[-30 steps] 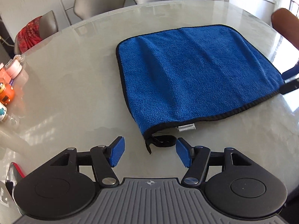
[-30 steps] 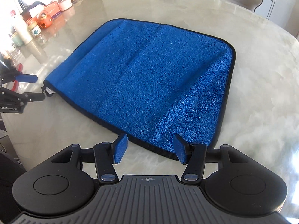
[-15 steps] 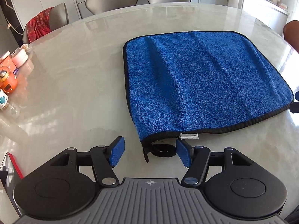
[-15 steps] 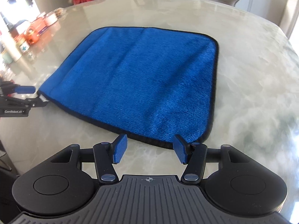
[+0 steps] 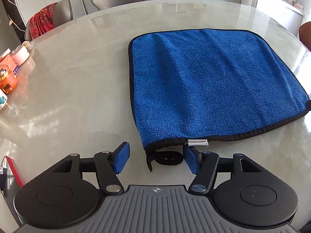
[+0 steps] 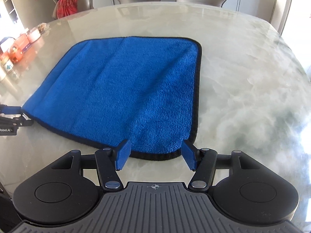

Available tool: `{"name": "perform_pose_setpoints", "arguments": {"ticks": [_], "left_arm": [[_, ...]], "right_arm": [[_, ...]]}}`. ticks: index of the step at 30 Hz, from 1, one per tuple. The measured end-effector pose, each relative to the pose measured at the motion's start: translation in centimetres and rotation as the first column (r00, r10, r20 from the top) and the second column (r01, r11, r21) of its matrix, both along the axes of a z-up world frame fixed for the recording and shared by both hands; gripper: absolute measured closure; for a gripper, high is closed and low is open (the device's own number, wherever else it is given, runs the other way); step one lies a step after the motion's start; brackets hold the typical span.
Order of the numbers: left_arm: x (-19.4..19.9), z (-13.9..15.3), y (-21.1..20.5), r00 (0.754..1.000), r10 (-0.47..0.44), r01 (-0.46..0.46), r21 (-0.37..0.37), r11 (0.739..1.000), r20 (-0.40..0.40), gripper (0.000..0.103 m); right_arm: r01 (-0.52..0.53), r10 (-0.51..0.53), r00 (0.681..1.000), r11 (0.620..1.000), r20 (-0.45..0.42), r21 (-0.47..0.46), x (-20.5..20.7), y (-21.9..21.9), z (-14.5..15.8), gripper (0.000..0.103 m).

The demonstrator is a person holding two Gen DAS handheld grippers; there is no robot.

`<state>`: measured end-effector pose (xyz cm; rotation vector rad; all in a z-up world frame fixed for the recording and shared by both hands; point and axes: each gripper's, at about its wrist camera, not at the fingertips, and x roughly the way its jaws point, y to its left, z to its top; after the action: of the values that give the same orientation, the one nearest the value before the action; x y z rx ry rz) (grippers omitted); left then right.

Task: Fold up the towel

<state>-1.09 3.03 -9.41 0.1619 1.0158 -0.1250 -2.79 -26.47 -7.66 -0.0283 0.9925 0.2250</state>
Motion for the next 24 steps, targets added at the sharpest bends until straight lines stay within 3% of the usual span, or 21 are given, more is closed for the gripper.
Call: {"name": "perform_pose_setpoints", "arguments": {"ticks": [4,12,13,19,24], "left_arm": [[0.2,0.1,0.2,1.0,-0.022,0.022,-0.004,1.0,0.002,0.063],[0.5,0.8,-0.1,0.996,-0.087,0.088,0.095,0.992,-0.012,0.083],[0.6,0.9,0.0,0.995,-0.095,0.097,0.113,0.989,-0.015,0.09],[0.7,1.7,0.4,0.988,-0.147,0.154,0.188,0.97,-0.052,0.09],[0.3,2.0,0.9,0.979,-0.176,0.194,0.204,0.96,-0.102,0.089]], "right_arm": [[-0.008,0.008,1.0,1.0,0.011,-0.001,0.0,0.2,0.1,0.034],[0.002,-0.001,1.0,1.0,0.008,-0.003,0.4,0.1,0.0,0.033],[0.002,-0.002,1.0,1.0,0.005,-0.004,0.4,0.1,-0.1,0.033],[-0.015,0.015,1.0,1.0,-0.011,-0.008,0.8,0.6,-0.2,0.029],[-0.029,0.029,1.0,0.999,-0.01,-0.019,0.7,0.8,0.0,0.025]]}}
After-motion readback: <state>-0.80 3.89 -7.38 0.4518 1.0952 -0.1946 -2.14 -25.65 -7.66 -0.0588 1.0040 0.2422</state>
